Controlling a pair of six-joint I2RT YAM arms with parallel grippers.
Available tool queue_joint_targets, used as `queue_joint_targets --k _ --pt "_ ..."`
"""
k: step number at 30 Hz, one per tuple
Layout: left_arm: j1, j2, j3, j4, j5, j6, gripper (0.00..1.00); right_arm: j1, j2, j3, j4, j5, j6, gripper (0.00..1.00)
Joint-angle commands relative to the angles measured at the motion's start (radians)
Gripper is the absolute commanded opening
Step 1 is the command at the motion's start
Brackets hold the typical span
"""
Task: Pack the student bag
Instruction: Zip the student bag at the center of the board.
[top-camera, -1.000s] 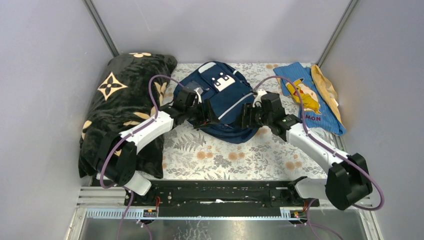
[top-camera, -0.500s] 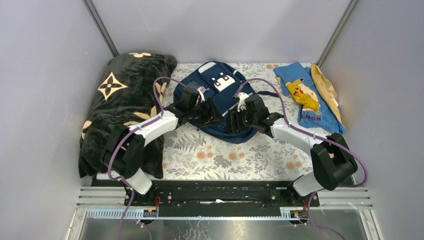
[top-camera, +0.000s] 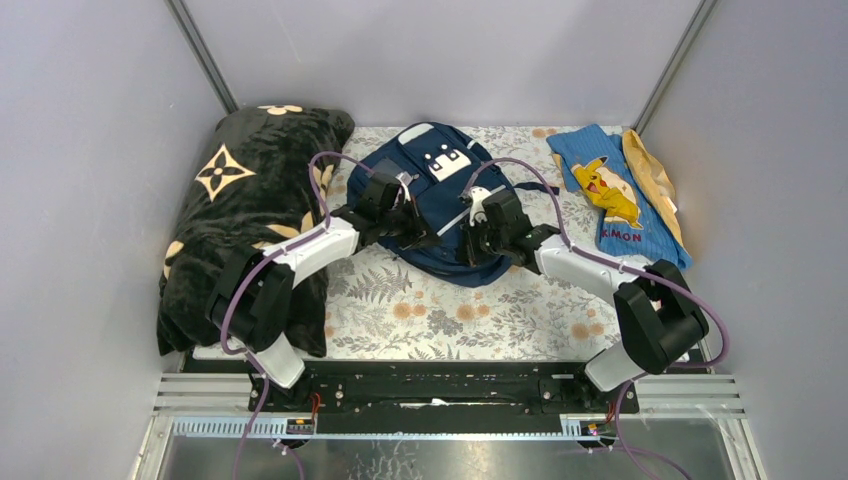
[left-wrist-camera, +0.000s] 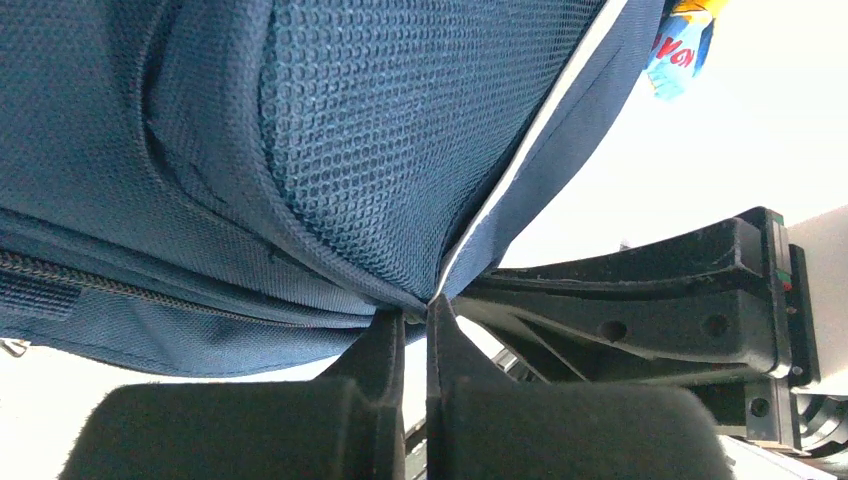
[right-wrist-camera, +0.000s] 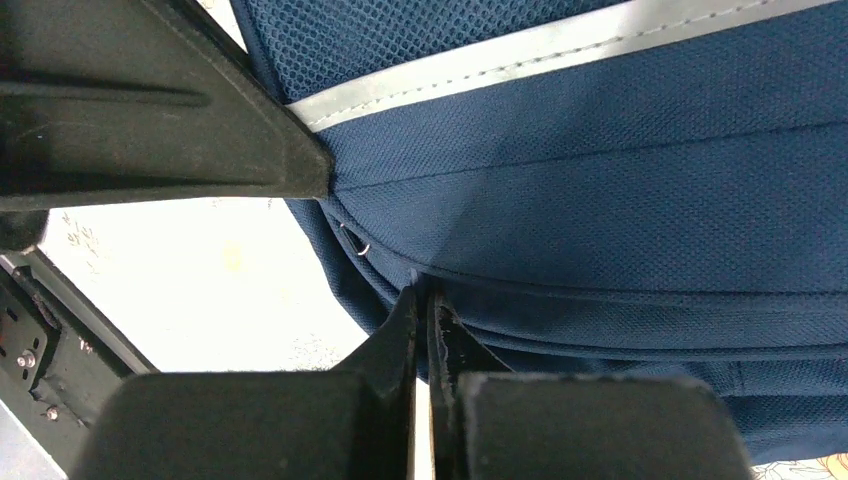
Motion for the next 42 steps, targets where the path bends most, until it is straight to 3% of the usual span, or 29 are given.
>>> queue_joint_targets --k 1,9,20,27,36,37,40,42 --pt "0.024 -0.002 0.038 -0.002 0.01 0.023 0.0 0.0 -0.037 0.032 -0.042 0.111 -0.022 0.0" --pt "0.085 -0.051 -0.007 -0.032 0.009 0.041 0.0 -0.001 -0.159 -0.031 -0.077 0.31 -0.014 0.0" --pt "0.2 -0.16 -0.049 -0.173 -0.059 0.143 0.0 -0.008 -0.158 -0.028 -0.155 0.594 0.037 0.0" --pt "0.295 -0.204 -0.032 -0.226 -0.168 0.152 0.0 -0.041 -0.05 0.048 -0.146 0.617 0.027 0.0" --pt "0.303 -0.053 0.171 -0.346 -0.25 0.256 0.0 -0.113 0.068 0.131 -0.069 0.494 0.045 0.0" --pt "0.302 -0.043 0.193 -0.366 -0.252 0.269 0.07 -0.113 0.056 0.122 -0.063 0.46 0.05 0.0" --pt "0.285 -0.085 0.196 -0.376 -0.312 0.295 0.48 -0.114 0.016 0.097 -0.055 0.391 0.047 0.0" --pt "0.234 -0.151 0.19 -0.374 -0.418 0.36 0.67 -0.114 -0.003 0.091 -0.046 0.359 0.036 0.0"
